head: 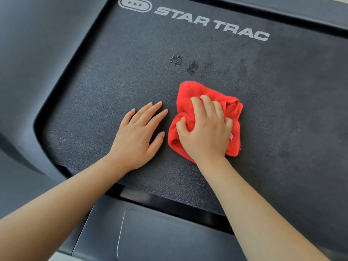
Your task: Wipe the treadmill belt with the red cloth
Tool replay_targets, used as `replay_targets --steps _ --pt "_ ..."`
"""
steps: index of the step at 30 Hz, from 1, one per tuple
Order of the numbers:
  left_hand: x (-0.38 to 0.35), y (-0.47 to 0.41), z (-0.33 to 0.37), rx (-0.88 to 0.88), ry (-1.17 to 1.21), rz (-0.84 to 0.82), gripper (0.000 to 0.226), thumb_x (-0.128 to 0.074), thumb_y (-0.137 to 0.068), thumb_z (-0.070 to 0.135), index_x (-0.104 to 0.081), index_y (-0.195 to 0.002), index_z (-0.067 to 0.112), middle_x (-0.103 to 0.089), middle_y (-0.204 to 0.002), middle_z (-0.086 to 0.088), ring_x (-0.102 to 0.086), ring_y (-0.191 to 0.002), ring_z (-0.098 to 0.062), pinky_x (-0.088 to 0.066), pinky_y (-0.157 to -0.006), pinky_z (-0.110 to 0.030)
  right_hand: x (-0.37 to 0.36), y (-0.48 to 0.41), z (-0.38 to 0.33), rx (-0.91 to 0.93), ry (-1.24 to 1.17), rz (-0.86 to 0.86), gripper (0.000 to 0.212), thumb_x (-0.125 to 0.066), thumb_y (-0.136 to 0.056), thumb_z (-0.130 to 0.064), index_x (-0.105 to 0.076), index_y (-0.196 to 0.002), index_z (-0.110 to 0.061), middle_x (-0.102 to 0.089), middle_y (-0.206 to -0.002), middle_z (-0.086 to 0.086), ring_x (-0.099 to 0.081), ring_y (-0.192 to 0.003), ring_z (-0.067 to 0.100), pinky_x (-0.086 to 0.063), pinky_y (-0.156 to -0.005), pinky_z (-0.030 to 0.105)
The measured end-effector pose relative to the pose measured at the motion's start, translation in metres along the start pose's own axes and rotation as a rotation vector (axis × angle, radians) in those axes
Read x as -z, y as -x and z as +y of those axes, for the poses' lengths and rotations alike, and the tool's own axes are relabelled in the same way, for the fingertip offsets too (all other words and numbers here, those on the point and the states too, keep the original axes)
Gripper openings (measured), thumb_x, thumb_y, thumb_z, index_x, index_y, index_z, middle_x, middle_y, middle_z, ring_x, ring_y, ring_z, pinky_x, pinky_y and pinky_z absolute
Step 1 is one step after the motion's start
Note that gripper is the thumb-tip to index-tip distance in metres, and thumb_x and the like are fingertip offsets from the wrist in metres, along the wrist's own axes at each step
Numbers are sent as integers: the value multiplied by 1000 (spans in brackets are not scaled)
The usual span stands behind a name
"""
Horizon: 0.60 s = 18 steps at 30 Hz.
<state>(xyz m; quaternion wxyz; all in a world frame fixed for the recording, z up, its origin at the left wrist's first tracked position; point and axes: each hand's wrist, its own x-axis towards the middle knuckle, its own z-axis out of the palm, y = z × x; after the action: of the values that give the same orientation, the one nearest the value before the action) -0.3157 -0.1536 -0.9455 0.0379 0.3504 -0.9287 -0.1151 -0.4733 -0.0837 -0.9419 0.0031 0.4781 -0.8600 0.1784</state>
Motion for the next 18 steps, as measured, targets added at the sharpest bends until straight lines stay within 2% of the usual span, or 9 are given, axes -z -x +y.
replay_targets --steps 6,9,13,18 --pt "0 0 -1 -10 30 5 57 -29 -89 45 -36 -142 24 -25 -153 5 -21 -142 -13 -12 -114 -36 4 31 -2 1 11 12 52 -50 -73 -45 -57 -122 -26 -55 -133 -3 -49 -121 22 -40 -82 42" --pt "4 -5 -6 -32 34 0 58 -29 -88 46 -37 -142 24 -27 -153 5 -23 -141 -14 -15 -113 -37 0 8 -5 -4 22 -14 55 -48 -74 -47 -54 -125 -27 -52 -136 -4 -45 -126 21 -38 -84 43" --pt "18 -33 -28 -1 13 0 62 -27 -88 48 -38 -141 20 -30 -152 -1 -27 -140 -23 -23 -111 -46 -12 -30 -12 16 12 -22 56 -47 -76 -47 -51 -129 -27 -48 -140 -4 -40 -129 21 -35 -87 43" --pt "32 -86 -67 -27 -67 25 58 -33 -89 43 -35 -143 21 -30 -152 -2 -27 -140 -24 -23 -110 -49 -25 -66 -19 68 1 14 54 -47 -76 -46 -52 -126 -27 -50 -137 -6 -41 -127 20 -35 -87 43"
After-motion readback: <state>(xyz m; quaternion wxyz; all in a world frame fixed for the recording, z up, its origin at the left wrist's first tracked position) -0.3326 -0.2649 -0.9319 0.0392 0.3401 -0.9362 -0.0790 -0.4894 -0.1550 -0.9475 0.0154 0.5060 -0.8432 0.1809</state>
